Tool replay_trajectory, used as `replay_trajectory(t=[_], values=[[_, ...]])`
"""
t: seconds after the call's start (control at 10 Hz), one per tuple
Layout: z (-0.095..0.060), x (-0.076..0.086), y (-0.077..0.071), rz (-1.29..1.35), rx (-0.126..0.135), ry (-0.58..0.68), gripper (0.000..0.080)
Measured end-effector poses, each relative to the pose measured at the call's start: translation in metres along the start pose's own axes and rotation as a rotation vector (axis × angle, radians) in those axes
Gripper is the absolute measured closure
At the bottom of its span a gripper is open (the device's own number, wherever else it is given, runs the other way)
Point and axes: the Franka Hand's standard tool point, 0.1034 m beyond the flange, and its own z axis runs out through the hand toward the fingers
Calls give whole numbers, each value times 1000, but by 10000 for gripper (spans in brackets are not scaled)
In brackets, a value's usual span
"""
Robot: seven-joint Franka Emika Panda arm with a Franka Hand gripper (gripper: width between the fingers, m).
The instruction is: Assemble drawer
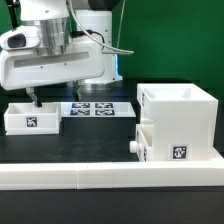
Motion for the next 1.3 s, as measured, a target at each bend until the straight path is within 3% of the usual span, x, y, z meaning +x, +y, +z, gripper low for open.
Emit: replay_trajectory(t=[0.2,0.7,1.0,1.3], values=[[10,-13,-10,127,-8,-2,150],[11,-13,-10,116,-9,-1,150],[32,-20,-13,109,-46,44,150],[43,-25,-5,114,-61,58,150]])
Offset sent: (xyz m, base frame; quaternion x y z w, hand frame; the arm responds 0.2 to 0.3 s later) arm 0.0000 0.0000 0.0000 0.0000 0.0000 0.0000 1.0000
